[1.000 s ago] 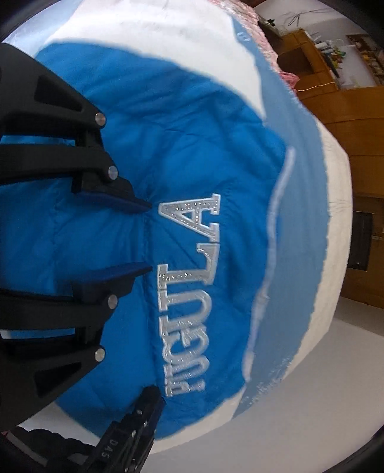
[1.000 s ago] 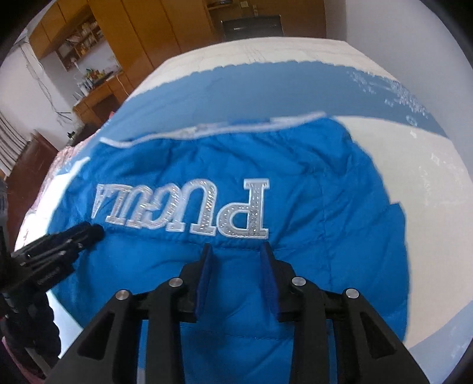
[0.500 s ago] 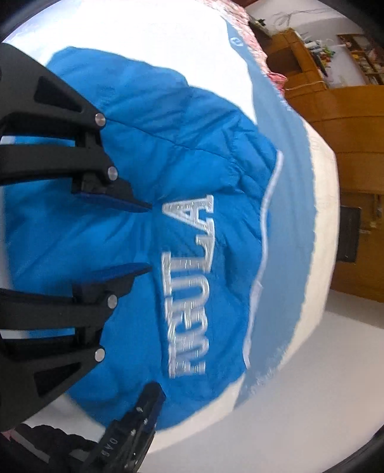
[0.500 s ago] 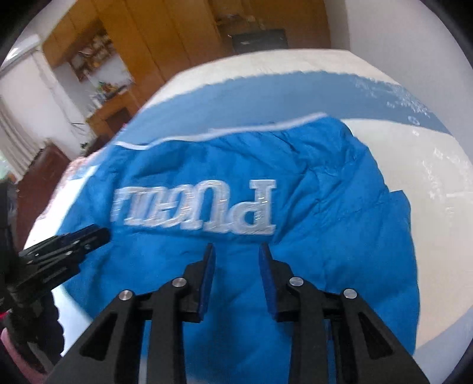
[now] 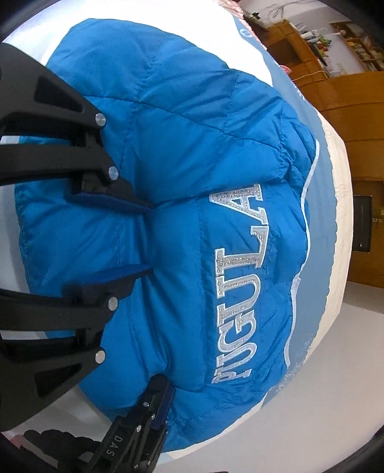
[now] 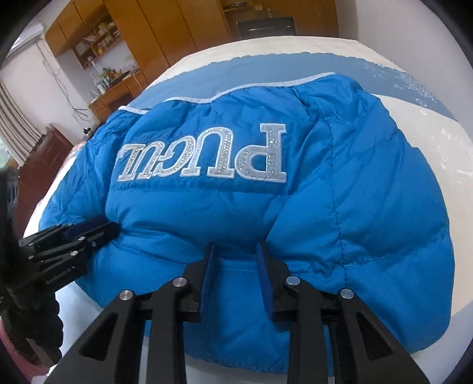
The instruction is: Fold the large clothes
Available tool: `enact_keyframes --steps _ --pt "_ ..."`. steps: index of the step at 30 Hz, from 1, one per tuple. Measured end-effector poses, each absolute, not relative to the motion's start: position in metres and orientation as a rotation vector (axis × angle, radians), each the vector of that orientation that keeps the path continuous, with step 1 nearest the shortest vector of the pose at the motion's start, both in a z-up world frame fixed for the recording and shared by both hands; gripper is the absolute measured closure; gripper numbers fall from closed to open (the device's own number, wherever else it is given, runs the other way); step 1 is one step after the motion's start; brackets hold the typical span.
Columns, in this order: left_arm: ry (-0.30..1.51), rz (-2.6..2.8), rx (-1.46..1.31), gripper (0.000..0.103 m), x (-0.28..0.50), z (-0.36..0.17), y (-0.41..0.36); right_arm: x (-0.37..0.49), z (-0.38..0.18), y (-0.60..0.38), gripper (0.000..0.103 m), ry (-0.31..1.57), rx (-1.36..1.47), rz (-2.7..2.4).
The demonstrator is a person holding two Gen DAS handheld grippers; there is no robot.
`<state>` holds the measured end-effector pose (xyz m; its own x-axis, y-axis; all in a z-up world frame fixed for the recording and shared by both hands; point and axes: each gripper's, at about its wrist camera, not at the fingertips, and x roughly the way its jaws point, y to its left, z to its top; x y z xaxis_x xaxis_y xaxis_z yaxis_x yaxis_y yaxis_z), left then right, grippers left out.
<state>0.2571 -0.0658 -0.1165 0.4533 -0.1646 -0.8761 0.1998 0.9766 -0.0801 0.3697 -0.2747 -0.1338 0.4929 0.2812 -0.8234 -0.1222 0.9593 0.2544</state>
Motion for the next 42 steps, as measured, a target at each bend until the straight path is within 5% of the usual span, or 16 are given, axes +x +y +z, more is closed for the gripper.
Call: enact_keyframes --steps 4,13,31,33,36,38,42 --pt "1.108 -0.226 0.001 0.068 0.258 -0.098 -0.059 0.369 -0.113 -0.288 0.073 1.058 0.213 0.273" --pt "1.038 -0.042 -0.148 0.032 0.265 -0.036 0.058 0.368 -0.057 -0.405 0.019 0.971 0.400 0.163" --pt "1.303 -0.182 -0.513 0.010 0.353 -0.143 0.110 0.438 -0.158 -0.449 0.017 1.207 0.720 0.329" --pt "1.305 -0.195 -0.509 0.011 0.359 -0.142 0.105 0.444 -0.162 -0.447 0.016 1.201 0.742 0.353" --pt "1.301 -0.219 -0.468 0.037 0.368 -0.140 0.088 0.448 -0.164 -0.441 0.025 1.196 0.746 0.377" --pt "1.292 -0.238 -0.487 0.060 0.370 -0.136 0.082 0.451 -0.165 -0.437 0.048 1.201 0.744 0.381" --pt "1.412 -0.124 -0.433 0.077 0.367 -0.122 0.074 0.443 -0.153 -0.434 0.073 1.174 0.767 0.420"
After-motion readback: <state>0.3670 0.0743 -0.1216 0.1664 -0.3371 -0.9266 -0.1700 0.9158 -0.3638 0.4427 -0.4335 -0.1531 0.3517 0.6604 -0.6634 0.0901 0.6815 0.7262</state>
